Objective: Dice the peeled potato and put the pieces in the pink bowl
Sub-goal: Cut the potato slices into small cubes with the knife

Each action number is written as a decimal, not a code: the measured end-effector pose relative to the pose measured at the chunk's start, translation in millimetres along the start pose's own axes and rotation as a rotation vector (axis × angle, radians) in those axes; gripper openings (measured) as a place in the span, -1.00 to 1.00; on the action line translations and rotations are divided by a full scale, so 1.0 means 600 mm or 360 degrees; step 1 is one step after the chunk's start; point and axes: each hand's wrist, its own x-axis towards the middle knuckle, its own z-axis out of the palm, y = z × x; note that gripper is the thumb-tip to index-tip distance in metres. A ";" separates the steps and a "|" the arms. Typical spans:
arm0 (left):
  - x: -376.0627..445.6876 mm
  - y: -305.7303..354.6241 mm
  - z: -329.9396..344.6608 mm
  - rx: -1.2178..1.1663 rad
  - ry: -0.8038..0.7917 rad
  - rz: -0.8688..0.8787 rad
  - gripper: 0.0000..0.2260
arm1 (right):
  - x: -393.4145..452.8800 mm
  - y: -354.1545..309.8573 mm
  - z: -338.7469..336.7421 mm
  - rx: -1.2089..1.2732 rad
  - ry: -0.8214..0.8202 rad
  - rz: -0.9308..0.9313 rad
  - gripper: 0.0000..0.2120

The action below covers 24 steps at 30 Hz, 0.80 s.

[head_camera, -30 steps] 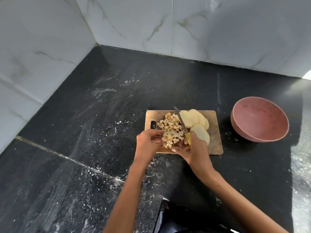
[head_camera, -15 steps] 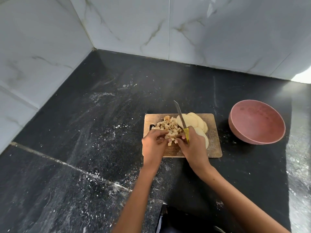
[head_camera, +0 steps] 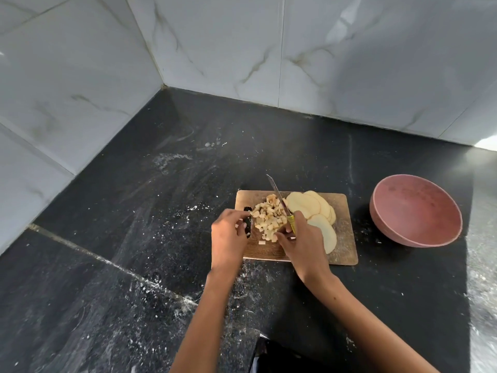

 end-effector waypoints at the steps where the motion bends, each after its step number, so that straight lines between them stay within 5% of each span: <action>1: 0.007 -0.003 0.001 0.0097 -0.0042 0.0057 -0.69 | 0.001 -0.002 -0.004 -0.0008 0.0015 -0.0033 -0.74; 10: 0.050 -0.002 0.016 0.0802 -0.0301 0.0250 -0.66 | 0.007 0.000 -0.015 0.0020 0.0084 -0.0097 -0.71; 24: 0.093 -0.011 -0.002 0.0688 -0.0574 0.0411 -0.85 | 0.007 0.003 -0.012 -0.0058 0.0013 -0.0037 -0.75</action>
